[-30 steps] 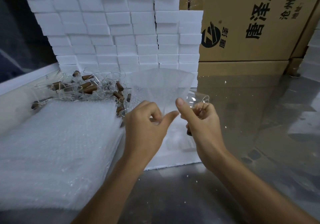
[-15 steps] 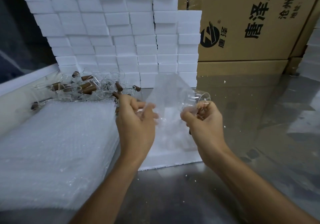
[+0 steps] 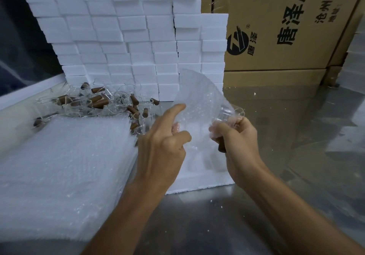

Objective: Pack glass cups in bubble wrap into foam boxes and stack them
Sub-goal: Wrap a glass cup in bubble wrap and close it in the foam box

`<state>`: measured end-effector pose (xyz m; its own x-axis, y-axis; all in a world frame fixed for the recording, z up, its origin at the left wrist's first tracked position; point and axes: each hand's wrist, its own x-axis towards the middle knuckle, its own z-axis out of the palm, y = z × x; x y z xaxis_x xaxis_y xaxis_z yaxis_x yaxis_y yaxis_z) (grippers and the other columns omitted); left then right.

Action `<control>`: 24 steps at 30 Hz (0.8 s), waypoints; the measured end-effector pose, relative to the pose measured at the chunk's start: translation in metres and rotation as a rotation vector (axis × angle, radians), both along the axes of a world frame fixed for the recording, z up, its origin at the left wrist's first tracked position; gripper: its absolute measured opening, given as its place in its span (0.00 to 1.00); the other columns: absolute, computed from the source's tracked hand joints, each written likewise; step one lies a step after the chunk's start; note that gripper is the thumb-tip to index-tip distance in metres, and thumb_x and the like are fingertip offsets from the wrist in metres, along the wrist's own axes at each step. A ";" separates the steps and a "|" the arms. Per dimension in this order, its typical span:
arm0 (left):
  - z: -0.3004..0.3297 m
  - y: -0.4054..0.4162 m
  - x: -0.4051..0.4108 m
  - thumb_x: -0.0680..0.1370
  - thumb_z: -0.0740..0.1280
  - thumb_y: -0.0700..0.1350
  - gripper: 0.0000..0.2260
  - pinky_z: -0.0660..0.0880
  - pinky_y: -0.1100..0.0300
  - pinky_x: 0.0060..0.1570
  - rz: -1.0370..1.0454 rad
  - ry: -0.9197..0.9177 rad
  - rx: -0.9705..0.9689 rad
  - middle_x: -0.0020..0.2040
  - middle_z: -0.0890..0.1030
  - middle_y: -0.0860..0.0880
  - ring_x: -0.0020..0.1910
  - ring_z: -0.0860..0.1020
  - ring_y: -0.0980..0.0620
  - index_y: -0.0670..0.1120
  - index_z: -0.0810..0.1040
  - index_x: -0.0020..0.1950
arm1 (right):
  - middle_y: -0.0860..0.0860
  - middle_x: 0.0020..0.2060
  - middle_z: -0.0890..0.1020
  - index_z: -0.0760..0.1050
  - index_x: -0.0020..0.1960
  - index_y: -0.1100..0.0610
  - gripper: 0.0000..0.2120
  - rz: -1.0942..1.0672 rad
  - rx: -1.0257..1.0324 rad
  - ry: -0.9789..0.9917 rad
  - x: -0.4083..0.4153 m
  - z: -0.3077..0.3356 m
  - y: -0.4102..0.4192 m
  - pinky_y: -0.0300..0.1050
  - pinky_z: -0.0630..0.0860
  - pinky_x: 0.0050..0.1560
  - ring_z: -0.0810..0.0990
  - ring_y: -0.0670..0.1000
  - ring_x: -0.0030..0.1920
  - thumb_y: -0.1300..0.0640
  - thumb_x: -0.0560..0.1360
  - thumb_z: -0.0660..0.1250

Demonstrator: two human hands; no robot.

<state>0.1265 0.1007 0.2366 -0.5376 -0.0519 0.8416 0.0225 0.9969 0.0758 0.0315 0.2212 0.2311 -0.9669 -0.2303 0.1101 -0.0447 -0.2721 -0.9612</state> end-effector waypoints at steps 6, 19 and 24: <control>0.003 0.008 0.000 0.70 0.64 0.26 0.22 0.76 0.54 0.25 0.102 0.007 0.011 0.61 0.81 0.43 0.40 0.82 0.42 0.40 0.82 0.60 | 0.52 0.36 0.78 0.70 0.48 0.58 0.09 0.047 -0.032 -0.015 -0.003 0.000 0.003 0.35 0.73 0.33 0.77 0.42 0.30 0.68 0.73 0.69; -0.008 0.003 -0.005 0.69 0.68 0.30 0.45 0.77 0.61 0.35 0.023 -0.155 0.443 0.78 0.60 0.59 0.44 0.78 0.55 0.56 0.54 0.78 | 0.53 0.38 0.80 0.78 0.39 0.56 0.07 0.759 -0.522 -0.074 0.041 0.040 0.013 0.42 0.75 0.41 0.79 0.53 0.39 0.53 0.72 0.66; -0.012 0.000 -0.009 0.70 0.70 0.35 0.41 0.71 0.76 0.39 -0.134 -0.162 0.508 0.77 0.59 0.63 0.48 0.72 0.78 0.55 0.57 0.79 | 0.53 0.39 0.81 0.71 0.44 0.56 0.05 0.824 -0.523 -0.170 0.047 0.029 0.008 0.46 0.73 0.48 0.79 0.53 0.41 0.55 0.72 0.66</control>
